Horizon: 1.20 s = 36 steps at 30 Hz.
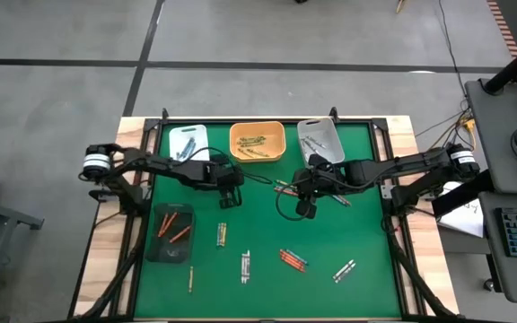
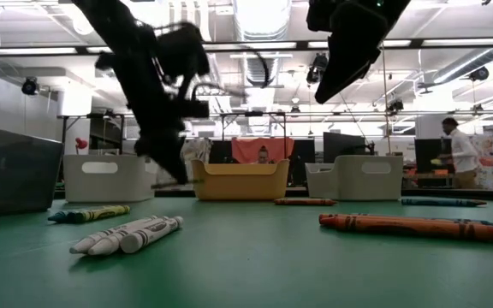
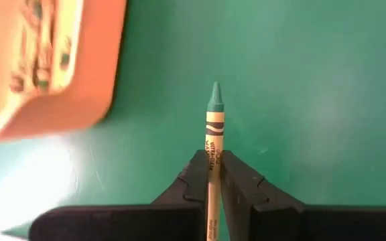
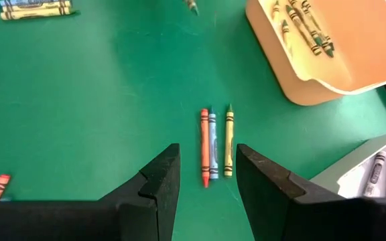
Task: Sort crayons
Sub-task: Put the green crayon into the yellow bin
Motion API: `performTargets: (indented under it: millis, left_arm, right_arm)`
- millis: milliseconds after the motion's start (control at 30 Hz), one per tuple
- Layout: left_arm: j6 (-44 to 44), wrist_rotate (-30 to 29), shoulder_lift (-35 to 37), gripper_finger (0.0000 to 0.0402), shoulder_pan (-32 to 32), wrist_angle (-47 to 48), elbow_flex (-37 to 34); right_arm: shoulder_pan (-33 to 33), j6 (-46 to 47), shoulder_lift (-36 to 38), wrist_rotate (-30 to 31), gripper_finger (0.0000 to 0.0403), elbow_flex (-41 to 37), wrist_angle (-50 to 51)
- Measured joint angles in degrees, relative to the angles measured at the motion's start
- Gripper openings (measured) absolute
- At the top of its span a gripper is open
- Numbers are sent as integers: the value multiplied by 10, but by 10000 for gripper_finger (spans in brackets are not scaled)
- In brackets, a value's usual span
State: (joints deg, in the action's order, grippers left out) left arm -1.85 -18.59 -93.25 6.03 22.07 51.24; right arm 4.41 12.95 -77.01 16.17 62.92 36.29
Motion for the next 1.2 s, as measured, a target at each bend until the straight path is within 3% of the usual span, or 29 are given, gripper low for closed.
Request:
performTargets:
  millis: [167, 433, 633, 867, 1200]
  left_arm:
    - [9, -3, 67, 1, -47, -86, -12]
    - [-22, -3, 144, 0, -127, -334, -68]
    - [-36, -4, 154, 0, -154, -511, -127]
    - [-41, -5, 124, 0, -155, -697, -166]
    - [-61, -3, 58, 0, -155, -731, -120]
  right_arm:
    - [13, -23, 0, -2, 134, -42, -93]
    - [21, -131, 0, -6, 134, -189, -545]
    - [21, -158, 0, -62, 134, -257, -824]
    - [21, -145, 0, -88, 134, -262, -859]
    - [20, -161, 0, -86, 134, -233, -857]
